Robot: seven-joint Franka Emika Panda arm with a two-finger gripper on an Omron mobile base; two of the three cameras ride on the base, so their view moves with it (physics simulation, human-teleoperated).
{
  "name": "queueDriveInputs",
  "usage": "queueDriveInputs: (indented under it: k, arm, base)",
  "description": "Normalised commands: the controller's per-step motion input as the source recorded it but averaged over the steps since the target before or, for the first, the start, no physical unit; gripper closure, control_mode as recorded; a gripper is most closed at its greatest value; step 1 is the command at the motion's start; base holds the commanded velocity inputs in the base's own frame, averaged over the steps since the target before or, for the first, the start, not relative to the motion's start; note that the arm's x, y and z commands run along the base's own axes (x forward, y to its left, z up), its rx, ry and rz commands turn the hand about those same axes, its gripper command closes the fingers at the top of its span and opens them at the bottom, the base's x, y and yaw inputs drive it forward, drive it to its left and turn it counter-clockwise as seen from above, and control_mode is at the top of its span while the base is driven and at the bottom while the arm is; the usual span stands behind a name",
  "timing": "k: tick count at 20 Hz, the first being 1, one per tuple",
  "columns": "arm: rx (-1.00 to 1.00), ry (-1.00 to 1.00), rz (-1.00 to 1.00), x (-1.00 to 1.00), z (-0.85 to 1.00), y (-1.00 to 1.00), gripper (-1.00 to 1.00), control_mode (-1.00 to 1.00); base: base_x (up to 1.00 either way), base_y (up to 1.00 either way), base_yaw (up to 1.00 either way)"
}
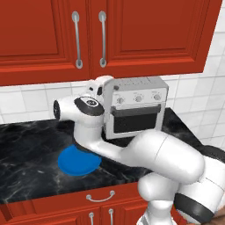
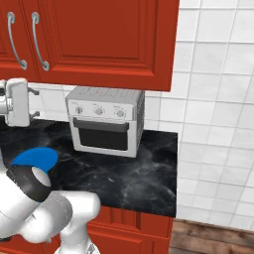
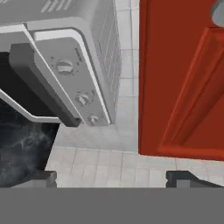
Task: Pick up the bagel from the plate, place it on the toaster oven rack, close the door, and set the timer.
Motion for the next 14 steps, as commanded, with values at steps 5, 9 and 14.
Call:
queueDriveInputs:
  k: [5, 9, 14]
  arm:
    - [0.68, 0.00, -0.01, -0.43, 0.45, -0.60, -1.00, -1.00]
    - [0.62, 0.00, -0.08, -0.01, 0.04, -0.58, -1.00, -1.00]
    - [0.41, -0.02, -0.13, 0.21, -0.11, -0.16, -1.00, -1.00]
  base:
    - [0.00, 0.00, 0.00]
    - [0.00, 0.00, 0.00]
    - [0.00, 0.00, 0.00]
